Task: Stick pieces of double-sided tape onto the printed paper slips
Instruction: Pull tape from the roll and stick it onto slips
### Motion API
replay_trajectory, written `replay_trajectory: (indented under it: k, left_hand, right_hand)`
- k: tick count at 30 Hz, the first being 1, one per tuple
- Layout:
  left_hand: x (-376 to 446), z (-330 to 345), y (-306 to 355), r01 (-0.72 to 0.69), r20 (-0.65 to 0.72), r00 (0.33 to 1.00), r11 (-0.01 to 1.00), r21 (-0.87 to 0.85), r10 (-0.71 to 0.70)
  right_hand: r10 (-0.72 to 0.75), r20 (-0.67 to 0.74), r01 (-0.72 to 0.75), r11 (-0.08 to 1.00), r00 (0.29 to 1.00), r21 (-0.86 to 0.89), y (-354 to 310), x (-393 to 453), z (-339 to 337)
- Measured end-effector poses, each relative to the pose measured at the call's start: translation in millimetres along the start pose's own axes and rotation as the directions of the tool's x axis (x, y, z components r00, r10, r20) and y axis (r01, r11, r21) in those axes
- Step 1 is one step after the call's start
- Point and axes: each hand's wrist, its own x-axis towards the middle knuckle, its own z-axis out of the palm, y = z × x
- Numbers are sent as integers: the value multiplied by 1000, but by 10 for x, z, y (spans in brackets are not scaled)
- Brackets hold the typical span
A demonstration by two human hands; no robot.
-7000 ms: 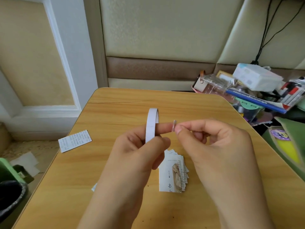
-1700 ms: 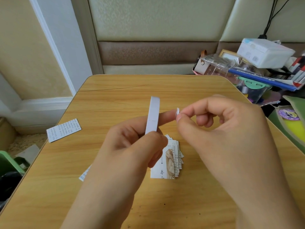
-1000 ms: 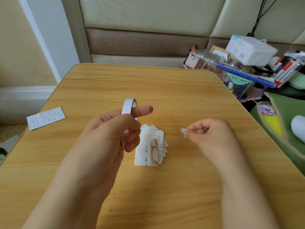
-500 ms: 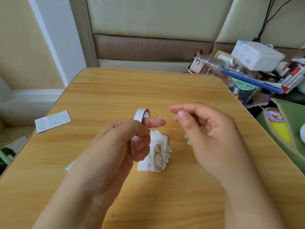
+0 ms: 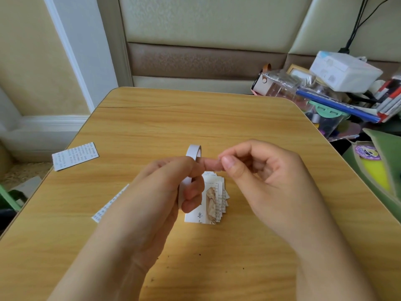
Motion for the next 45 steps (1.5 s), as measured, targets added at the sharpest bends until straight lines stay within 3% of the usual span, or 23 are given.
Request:
replay_trajectory:
  k: [8,19,27,35,37,39,42,45]
  left_hand:
    - [-10,-6,7,30,-55,998,993,117,-23]
    - [-5,13,1,64,-194,981,984,163,-32]
    - [-16,19,2,56,-223,975,984,168,-18]
    - [-59,-42,-9,33,-273,962,977,209,26]
    - [-68,-79,0,21,-296,954,974,227,49]
    - [-100,-114,25,18,-308,950,972,234,57]
    - [-139,-215,-1,17,-315,946,956,293,79]
    - [-229,-250,-31,11,-262,960,921,389,99]
  right_hand:
    - [-28,-74,23,997,997,-68,69,15,24]
    - [41,24,-41,999,999,-3,145,4,28]
    - [98,89,-107,990,991,97,157,-8,24]
    - [97,123,-136,922,988,362,147,-34,-10]
    - [135,130,-165,953,982,255,112,-63,-24]
    - [210,152,-216,976,966,28,99,-131,-4]
    - [334,242,-260,921,911,-290,21,-275,96]
    - [366,282,-205,859,887,-470,-82,-377,159]
